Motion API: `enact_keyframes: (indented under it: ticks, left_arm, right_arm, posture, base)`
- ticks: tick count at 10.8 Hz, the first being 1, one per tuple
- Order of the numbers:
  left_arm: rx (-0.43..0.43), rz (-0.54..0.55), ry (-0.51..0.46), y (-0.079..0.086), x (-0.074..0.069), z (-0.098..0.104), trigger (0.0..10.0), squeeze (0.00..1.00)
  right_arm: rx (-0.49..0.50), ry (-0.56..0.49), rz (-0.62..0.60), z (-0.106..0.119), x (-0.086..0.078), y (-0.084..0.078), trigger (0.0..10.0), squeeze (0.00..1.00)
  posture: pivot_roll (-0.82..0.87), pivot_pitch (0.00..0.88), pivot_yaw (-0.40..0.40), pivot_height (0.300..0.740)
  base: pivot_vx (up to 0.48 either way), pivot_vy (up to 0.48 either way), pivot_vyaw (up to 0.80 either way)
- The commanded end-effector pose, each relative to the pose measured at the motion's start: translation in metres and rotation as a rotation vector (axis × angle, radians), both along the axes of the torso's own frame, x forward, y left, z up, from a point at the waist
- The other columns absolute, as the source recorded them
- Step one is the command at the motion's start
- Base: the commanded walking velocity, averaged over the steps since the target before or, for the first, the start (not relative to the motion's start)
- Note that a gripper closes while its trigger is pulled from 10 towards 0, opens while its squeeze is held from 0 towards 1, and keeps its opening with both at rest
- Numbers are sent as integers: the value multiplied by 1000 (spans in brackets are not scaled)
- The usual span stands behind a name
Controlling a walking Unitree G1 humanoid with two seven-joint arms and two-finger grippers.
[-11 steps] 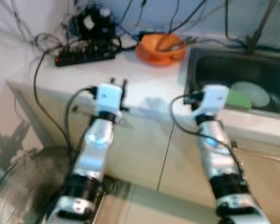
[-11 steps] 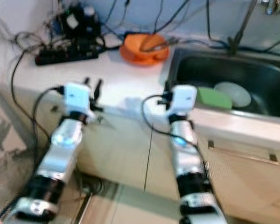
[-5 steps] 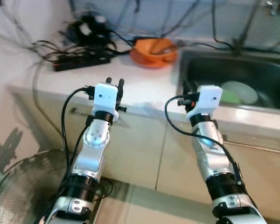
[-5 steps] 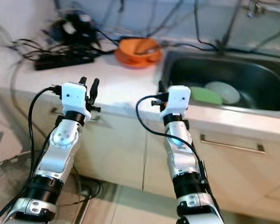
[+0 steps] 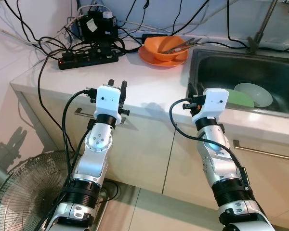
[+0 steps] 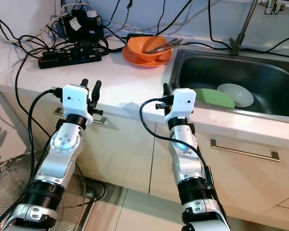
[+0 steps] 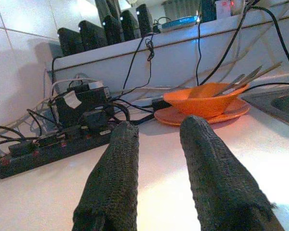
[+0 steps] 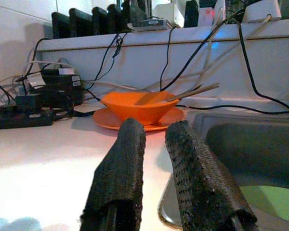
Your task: Kitchen organization
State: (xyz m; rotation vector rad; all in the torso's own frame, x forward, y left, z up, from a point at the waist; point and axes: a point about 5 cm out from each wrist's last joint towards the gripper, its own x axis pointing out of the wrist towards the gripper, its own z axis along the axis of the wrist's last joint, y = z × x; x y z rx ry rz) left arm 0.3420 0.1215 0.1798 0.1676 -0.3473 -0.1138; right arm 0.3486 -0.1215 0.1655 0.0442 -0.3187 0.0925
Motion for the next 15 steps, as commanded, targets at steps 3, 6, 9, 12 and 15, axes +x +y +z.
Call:
enact_keyframes:
  ticks: [3,6,9,12,15]
  left_arm:
    - [-7,11,-23,2,1,6,10000,0]
    - [-9,17,-28,4,1,7,10000,0]
    - [-8,16,-32,3,1,8,10000,0]
    - [-9,18,-36,3,0,9,10000,0]
    - [-9,12,-38,3,0,10,10000,0]
  right_arm:
    - [3,-27,18,6,0,2,10000,0]
    - [-21,-36,26,6,0,4,10000,0]
    - [-48,-52,47,7,-2,8,10000,0]
    - [-39,-40,47,5,-2,7,10000,0]
    - [-29,-34,51,4,-2,8,10000,0]
  posture:
    - [136,12,29,740]
    - [139,14,28,740]
    - [138,15,27,740]
    - [141,17,24,740]
    - [139,14,25,740]
  base:
    - [271,0,-267]
    - [282,0,0]
    - [285,0,454]
    - [282,0,0]
    - [284,0,0]
